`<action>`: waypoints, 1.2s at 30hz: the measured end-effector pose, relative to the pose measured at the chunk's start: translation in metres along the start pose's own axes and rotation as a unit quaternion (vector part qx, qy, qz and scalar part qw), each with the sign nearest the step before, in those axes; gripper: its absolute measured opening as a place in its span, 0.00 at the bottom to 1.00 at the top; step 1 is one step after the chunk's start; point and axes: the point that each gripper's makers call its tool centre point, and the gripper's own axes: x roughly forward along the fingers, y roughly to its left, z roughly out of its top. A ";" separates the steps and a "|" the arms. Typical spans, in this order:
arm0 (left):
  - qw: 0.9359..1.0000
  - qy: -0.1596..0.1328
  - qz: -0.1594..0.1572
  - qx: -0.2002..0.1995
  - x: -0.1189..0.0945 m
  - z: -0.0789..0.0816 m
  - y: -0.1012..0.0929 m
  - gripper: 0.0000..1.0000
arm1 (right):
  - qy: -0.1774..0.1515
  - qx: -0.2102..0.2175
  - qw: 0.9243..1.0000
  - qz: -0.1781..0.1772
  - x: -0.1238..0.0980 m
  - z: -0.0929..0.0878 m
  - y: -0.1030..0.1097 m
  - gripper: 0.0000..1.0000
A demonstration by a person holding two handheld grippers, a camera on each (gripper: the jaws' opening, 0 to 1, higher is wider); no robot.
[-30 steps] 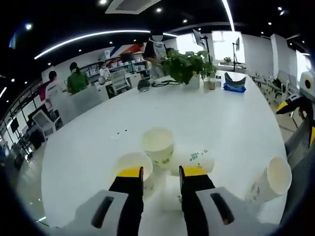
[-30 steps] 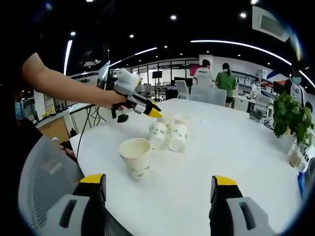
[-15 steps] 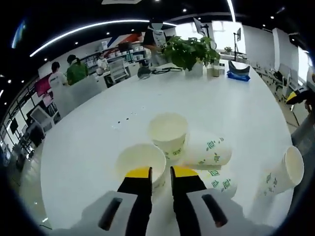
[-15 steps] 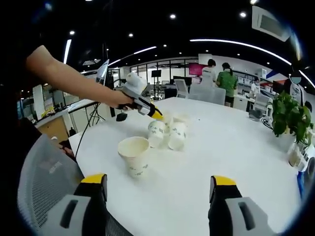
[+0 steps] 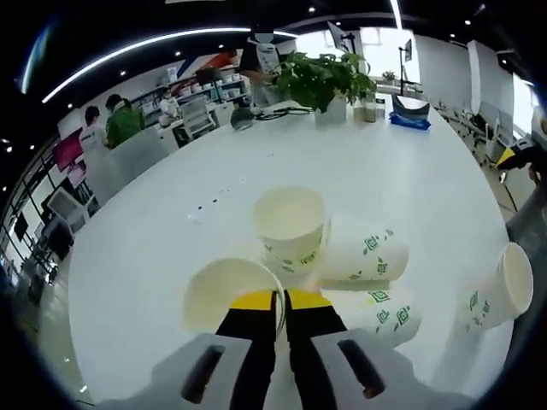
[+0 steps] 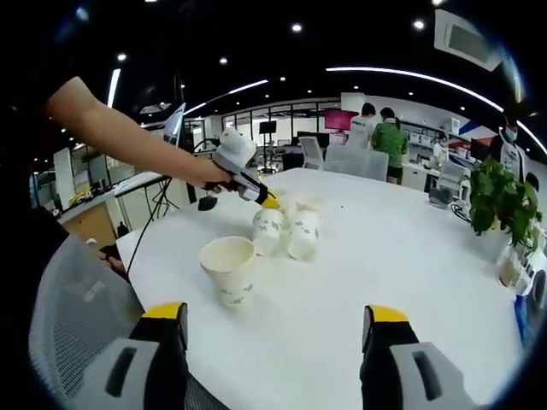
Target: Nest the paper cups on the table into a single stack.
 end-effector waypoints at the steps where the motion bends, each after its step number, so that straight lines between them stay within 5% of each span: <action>1: 1.000 0.000 0.000 0.000 0.000 0.000 0.001 0.00 | 0.000 -0.001 1.000 0.000 0.000 0.000 0.000 0.85; 18: 1.000 0.003 0.024 0.009 -0.021 0.000 0.013 0.00 | -0.006 -0.008 1.000 0.002 -0.001 0.003 0.004 0.85; 36: 0.999 0.025 0.024 0.023 -0.071 0.003 -0.012 0.00 | -0.019 -0.012 1.000 0.007 -0.002 0.010 0.009 0.88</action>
